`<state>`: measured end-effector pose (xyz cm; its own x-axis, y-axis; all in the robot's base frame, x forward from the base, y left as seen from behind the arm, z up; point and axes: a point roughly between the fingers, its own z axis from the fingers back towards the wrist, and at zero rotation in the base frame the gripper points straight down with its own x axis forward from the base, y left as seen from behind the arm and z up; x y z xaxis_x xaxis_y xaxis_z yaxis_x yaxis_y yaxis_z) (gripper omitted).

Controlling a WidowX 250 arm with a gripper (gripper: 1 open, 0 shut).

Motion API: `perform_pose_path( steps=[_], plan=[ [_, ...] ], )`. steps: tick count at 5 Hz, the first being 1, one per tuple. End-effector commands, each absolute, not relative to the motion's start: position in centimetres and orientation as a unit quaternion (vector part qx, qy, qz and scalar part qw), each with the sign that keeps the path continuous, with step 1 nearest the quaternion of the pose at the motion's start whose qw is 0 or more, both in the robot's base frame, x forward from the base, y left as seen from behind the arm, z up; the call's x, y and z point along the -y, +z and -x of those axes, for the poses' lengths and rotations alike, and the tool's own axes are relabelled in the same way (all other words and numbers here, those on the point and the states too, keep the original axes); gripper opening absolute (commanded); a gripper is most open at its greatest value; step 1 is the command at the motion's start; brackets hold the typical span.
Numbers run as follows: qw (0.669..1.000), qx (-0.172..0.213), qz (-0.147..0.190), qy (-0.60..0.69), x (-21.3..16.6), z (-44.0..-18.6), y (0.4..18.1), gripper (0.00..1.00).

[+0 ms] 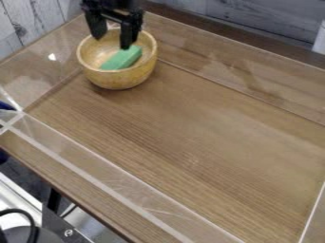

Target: Remove the green block from inside the brown bowl and put it on the table

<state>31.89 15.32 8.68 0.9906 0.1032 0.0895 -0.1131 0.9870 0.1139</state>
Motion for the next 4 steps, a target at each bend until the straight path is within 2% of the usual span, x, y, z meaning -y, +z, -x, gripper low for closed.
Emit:
perform_pose_path(
  steps=[1, 2, 4],
  plan=[
    [0.993, 0.082, -0.072, 0.041, -16.0, -34.1, 9.6, 1.00],
    [0.993, 0.089, -0.068, 0.031, -16.0, -34.7, 8.5, 1.00],
    [0.990, 0.134, -0.034, 0.036, -14.9, -35.3, 10.9, 1.00]
  ],
)
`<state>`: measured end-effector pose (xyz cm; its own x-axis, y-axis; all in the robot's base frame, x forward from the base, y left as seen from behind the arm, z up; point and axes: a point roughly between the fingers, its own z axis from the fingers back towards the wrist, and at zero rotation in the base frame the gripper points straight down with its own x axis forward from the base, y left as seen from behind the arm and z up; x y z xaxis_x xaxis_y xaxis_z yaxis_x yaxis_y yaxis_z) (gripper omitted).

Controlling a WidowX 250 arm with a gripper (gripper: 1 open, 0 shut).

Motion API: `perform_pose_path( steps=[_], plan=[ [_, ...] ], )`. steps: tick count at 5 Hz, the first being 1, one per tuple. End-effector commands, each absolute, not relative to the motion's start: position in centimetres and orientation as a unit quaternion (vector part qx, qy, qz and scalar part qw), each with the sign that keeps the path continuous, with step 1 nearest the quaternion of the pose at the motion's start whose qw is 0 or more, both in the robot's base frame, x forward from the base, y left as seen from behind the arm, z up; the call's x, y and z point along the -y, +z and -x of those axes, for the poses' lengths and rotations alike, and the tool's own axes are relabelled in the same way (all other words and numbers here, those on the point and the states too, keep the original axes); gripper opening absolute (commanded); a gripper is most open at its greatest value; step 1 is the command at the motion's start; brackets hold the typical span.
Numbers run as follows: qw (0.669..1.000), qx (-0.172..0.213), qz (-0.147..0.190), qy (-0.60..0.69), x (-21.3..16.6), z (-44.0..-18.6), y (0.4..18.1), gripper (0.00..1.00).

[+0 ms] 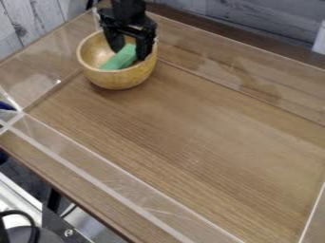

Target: Remove the green block from inside the brown bowl and put it on the table

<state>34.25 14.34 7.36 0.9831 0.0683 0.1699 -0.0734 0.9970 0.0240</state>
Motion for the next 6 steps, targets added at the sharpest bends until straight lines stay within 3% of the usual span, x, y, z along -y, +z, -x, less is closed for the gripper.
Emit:
perform_pose_path(
  steps=[1, 4, 6],
  plan=[
    [0.988, 0.143, -0.039, 0.044, -14.4, -35.4, 11.8, 1.00],
    [0.986, 0.150, -0.028, 0.064, -16.3, -35.6, 12.9, 1.00],
    [0.985, 0.149, -0.037, 0.079, -18.5, -35.7, 11.7, 1.00]
  ],
)
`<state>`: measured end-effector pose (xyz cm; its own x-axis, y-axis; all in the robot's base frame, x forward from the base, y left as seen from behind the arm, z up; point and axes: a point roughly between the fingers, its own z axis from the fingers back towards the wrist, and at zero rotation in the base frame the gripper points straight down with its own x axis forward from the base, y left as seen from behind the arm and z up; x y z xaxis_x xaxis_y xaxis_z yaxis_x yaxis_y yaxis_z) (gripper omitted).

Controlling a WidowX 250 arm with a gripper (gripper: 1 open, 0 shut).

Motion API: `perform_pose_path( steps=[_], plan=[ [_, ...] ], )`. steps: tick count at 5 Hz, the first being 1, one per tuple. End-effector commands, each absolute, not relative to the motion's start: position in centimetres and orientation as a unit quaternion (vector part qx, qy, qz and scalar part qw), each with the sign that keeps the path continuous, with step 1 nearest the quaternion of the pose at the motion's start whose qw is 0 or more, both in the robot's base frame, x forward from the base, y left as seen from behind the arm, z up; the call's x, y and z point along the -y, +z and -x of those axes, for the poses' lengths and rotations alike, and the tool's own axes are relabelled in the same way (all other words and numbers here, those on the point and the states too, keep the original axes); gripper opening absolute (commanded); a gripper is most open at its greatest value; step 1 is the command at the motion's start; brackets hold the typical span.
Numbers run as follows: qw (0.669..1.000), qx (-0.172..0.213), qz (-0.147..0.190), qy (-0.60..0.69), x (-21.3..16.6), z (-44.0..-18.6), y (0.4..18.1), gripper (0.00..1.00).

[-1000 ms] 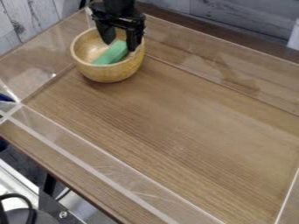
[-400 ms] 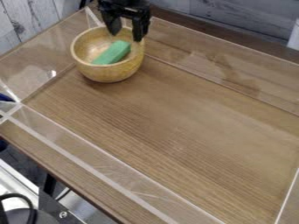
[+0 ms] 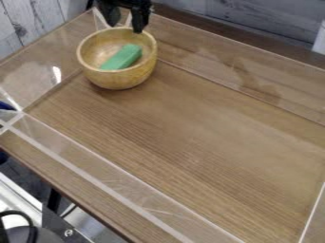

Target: Remove the green block from inside the brown bowl and put it on the table

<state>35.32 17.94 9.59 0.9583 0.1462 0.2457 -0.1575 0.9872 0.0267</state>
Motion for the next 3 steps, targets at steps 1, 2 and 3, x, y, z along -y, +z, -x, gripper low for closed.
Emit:
perform_pose_path(
  steps=[1, 2, 3],
  plan=[
    [0.982, 0.158, -0.049, 0.092, -19.4, -35.9, 10.8, 1.00],
    [0.982, 0.154, -0.070, 0.080, -19.6, -36.4, 10.4, 1.00],
    [0.983, 0.146, -0.089, 0.069, -19.8, -36.7, 9.8, 1.00]
  ],
)
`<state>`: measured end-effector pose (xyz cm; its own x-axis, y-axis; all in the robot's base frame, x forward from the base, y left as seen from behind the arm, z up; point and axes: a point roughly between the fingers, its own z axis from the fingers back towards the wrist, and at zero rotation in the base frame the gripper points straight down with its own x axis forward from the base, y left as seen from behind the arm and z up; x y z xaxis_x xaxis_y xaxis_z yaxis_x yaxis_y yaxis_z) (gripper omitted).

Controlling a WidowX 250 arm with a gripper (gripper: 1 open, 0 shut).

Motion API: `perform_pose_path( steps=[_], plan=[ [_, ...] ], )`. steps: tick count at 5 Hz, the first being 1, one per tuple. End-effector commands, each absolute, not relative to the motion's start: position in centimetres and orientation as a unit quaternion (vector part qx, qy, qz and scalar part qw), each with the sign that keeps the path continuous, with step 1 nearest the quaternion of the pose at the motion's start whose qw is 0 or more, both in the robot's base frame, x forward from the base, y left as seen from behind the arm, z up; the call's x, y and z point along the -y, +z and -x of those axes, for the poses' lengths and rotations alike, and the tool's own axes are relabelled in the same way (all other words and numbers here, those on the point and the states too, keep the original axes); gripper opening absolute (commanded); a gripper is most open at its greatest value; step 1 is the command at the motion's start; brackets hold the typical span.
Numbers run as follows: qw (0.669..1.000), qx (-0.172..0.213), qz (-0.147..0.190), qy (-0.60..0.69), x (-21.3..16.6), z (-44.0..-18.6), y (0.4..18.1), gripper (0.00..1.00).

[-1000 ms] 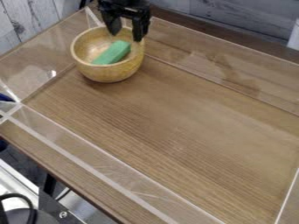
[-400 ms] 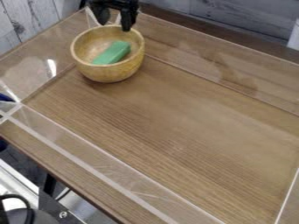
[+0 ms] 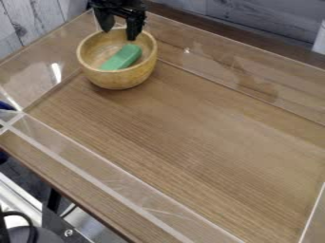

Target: Remove the green block from inside the brown bowl and put it on the table

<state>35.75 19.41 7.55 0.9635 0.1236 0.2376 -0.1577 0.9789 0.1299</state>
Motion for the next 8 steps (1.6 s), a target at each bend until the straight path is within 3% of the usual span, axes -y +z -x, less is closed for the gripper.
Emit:
perform_pose_path(
  steps=[1, 3, 5, 8],
  plan=[
    [0.983, 0.141, -0.105, 0.059, -19.8, -36.9, 9.6, 1.00],
    [0.976, 0.166, -0.121, 0.073, -19.3, -36.1, 6.7, 1.00],
    [0.973, 0.180, -0.116, 0.086, -19.6, -35.8, 5.4, 1.00],
    [0.978, 0.158, -0.100, 0.097, -20.0, -36.6, 3.8, 1.00]
  ],
)
